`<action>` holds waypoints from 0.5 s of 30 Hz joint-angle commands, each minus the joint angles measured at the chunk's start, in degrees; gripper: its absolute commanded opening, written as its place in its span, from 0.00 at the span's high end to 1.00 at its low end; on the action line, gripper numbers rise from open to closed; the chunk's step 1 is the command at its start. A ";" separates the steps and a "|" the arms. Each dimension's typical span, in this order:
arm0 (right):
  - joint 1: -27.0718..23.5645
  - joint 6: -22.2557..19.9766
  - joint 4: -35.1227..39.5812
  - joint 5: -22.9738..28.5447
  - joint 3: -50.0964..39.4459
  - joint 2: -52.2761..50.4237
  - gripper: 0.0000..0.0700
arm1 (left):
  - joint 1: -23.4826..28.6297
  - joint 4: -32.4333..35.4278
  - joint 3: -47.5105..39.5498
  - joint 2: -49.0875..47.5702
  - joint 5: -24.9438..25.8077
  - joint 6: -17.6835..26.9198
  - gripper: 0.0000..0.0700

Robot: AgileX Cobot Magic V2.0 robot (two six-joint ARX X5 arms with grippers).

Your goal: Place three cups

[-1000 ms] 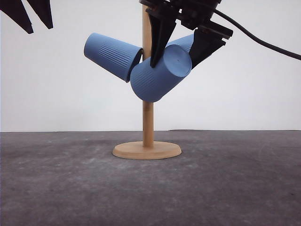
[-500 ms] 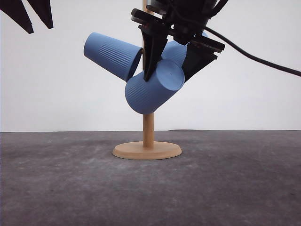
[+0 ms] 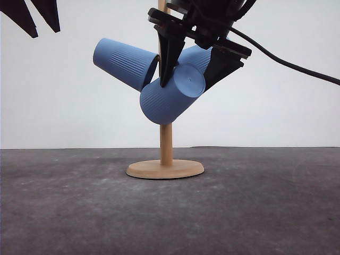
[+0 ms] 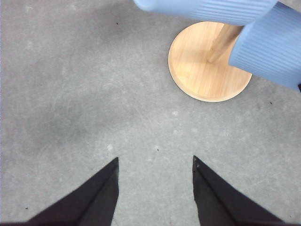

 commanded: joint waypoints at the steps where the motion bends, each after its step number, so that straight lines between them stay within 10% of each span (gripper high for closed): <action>1: 0.52 0.43 1.28 -1.01 0.85 0.70 0.38 | -0.24 0.34 1.31 0.81 -0.13 0.20 0.59; 15: 0.50 -0.41 -0.37 -1.23 0.85 0.70 0.26 | -0.24 -0.06 1.31 0.81 -0.13 0.17 0.59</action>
